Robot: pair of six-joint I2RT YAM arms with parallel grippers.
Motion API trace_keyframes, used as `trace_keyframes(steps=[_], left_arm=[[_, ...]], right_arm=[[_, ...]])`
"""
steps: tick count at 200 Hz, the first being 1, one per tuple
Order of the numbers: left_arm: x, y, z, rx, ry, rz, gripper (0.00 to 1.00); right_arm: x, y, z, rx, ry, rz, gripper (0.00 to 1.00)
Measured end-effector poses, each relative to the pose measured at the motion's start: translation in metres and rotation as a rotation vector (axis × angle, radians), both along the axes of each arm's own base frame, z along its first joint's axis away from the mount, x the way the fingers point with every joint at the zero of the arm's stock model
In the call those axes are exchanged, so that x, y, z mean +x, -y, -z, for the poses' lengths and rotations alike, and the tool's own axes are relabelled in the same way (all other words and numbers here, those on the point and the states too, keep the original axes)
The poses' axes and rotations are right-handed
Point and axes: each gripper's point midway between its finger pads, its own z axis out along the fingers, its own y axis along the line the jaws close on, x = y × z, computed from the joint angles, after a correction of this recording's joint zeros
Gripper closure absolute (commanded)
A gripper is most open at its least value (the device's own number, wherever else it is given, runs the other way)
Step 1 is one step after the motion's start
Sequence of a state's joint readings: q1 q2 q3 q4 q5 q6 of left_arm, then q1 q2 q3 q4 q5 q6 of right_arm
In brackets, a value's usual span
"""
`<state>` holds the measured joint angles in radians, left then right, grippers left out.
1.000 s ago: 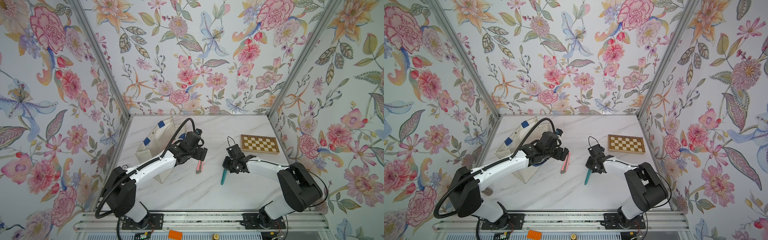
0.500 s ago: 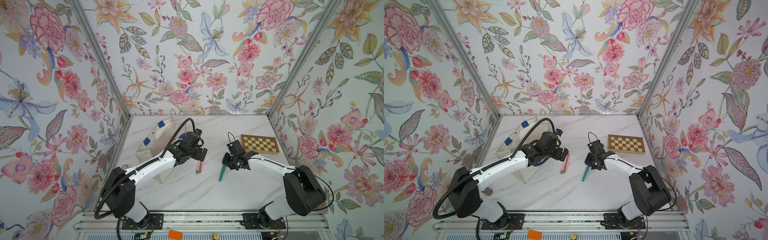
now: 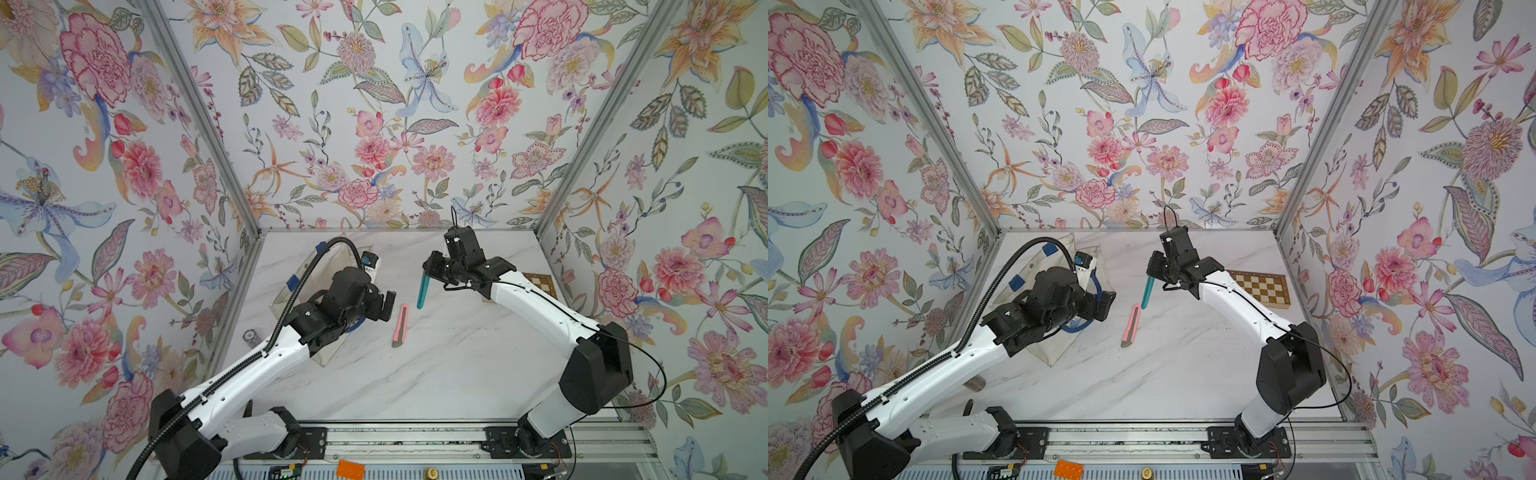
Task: Place the art knife into the pouch
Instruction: Place the utility knife in the pouch.
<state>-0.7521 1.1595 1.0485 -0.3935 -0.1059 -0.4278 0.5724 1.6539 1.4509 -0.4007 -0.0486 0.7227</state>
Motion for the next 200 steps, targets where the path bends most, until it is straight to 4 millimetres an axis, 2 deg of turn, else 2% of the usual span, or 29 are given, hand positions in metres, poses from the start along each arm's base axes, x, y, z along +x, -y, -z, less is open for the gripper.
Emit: trace_keyframes(steps=[35, 81, 107, 136, 164, 200], left_arm=[[-0.018, -0.03, 0.008, -0.037, 0.001, -0.03, 0.0], [-0.029, -0.04, -0.005, -0.09, 0.028, -0.029, 0.01], [-0.03, -0.045, -0.004, -0.083, 0.023, -0.038, 0.0], [-0.031, -0.048, 0.002, -0.065, 0.006, -0.042, 0.01], [-0.031, -0.049, 0.002, -0.062, 0.005, -0.045, 0.01], [-0.03, -0.049, 0.001, -0.063, 0.01, -0.046, 0.01]], right_arm=[[0.014, -0.059, -0.03, 0.04, 0.065, -0.12, 0.97], [0.012, -0.134, -0.064, 0.119, 0.128, -0.282, 0.97], [0.009, -0.163, -0.084, 0.166, 0.165, -0.344, 0.98], [0.011, -0.183, -0.101, 0.205, 0.208, -0.386, 0.98], [0.014, -0.197, -0.1, 0.22, 0.213, -0.415, 0.98], [0.02, -0.215, -0.074, 0.223, 0.177, -0.447, 0.98]])
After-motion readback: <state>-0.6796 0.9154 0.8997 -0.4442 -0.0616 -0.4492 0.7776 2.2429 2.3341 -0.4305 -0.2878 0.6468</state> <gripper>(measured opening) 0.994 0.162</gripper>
